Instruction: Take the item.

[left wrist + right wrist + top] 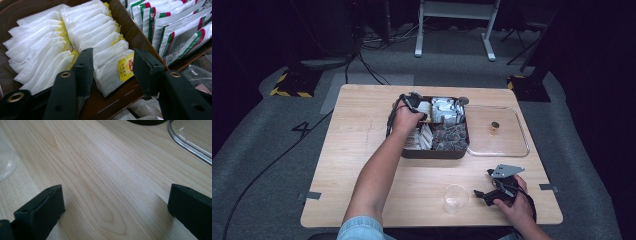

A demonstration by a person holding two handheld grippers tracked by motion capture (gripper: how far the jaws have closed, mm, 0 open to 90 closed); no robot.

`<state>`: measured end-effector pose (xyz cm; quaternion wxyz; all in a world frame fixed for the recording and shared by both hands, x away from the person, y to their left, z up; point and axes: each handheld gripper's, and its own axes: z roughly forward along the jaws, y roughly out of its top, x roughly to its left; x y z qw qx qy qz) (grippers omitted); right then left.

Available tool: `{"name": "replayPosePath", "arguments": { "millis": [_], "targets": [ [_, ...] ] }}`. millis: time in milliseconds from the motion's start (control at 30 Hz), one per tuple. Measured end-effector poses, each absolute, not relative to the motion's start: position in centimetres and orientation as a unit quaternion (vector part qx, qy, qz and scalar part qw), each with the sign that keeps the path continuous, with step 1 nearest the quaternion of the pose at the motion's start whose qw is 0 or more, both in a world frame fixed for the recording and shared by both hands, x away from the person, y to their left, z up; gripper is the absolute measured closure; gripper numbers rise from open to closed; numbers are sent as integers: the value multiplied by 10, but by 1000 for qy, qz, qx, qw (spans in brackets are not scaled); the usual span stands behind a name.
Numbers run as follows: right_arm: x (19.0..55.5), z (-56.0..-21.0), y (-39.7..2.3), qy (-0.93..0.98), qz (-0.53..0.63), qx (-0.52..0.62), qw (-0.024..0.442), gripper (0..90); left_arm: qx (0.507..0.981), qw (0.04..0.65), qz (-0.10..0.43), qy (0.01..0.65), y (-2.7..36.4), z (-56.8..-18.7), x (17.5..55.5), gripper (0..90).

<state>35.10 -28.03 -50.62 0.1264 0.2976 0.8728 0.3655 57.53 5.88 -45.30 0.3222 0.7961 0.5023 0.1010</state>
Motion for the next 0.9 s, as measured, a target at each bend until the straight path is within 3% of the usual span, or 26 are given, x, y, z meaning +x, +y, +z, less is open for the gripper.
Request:
{"name": "replayPosePath", "arguments": {
  "millis": [200, 367, 467, 567, 900],
  "targets": [
    [351, -506, -280, 873, 366, 298, 126, 8, 801, 310, 98, 502, 56, -456, 577, 639],
    [351, -506, -280, 873, 365, 298, 126, 8, 807, 299, 96, 500, 54, -457, 577, 660],
    [351, -506, -280, 873, 366, 298, 126, 8, 811, 296, 95, 496, 53, -458, 577, 717],
    [351, -506, -280, 873, 366, 298, 126, 8, 813, 296, 97, 492, 52, -458, 577, 834],
    [351, -506, -280, 873, 366, 298, 126, 8, 817, 308, 98, 477, 53, -453, 574, 899]
  ]
}}
